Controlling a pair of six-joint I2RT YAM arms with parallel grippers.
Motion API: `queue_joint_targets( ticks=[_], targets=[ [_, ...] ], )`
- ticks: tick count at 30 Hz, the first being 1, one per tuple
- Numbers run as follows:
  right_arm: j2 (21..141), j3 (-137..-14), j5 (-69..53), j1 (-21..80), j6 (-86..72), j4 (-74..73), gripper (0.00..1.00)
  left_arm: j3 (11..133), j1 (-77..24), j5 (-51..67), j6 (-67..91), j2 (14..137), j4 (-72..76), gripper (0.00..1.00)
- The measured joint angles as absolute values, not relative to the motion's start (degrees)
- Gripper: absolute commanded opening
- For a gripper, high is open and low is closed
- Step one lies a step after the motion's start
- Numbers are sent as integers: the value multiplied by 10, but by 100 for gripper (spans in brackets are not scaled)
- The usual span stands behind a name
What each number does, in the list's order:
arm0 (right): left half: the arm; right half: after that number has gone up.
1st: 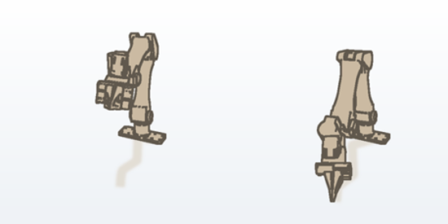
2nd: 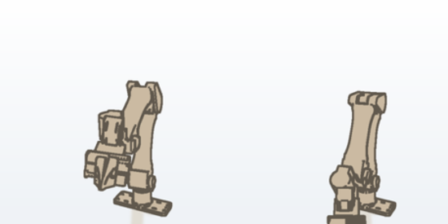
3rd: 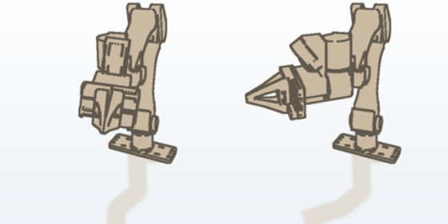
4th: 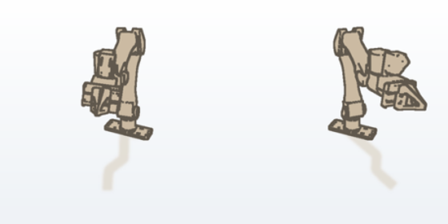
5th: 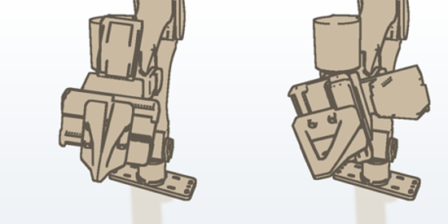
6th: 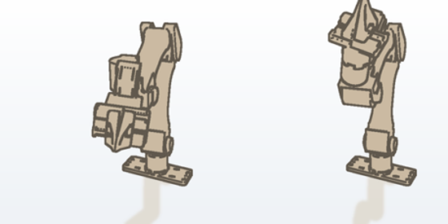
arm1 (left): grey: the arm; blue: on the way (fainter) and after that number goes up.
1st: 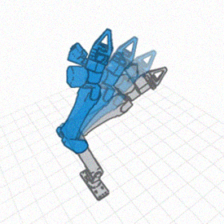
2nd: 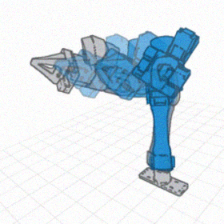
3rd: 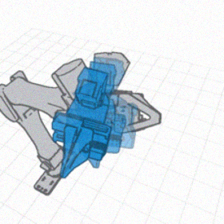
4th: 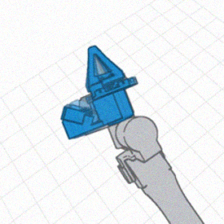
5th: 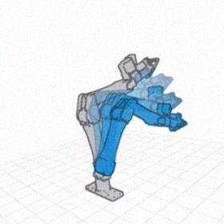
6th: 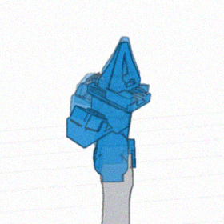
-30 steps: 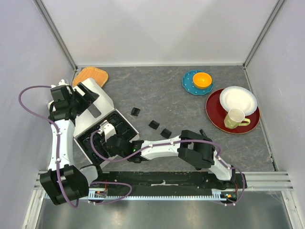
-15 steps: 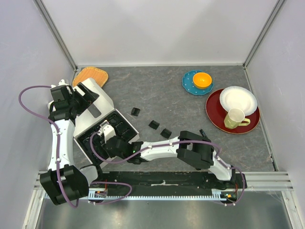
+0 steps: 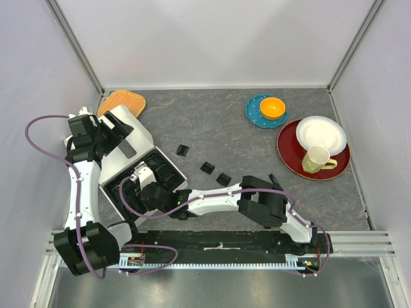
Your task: Sort the hair-cutting tools
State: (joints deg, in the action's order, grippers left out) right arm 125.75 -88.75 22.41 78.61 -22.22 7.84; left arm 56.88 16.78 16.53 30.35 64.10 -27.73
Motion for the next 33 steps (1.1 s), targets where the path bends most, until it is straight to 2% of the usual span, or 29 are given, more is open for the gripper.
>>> queue_joint_targets(
  ticks=[2, 12, 21, 27, 33],
  targets=[
    [1258, -893, 229, 786, -222, 67, 43, 569, 168, 165, 303, 641, -277, 94],
    [1204, -894, 262, 785, -228, 23, 60, 569, 168, 165, 303, 641, -277, 96],
    [1072, -835, 294, 765, -259, -6, 68, 569, 168, 165, 303, 641, -277, 100],
    [982, -739, 297, 708, -291, -73, 70, 560, 168, 169, 303, 637, -276, 100],
    [907, -654, 297, 634, -346, -163, 73, 551, 168, 191, 303, 636, -269, 94]
  ],
)
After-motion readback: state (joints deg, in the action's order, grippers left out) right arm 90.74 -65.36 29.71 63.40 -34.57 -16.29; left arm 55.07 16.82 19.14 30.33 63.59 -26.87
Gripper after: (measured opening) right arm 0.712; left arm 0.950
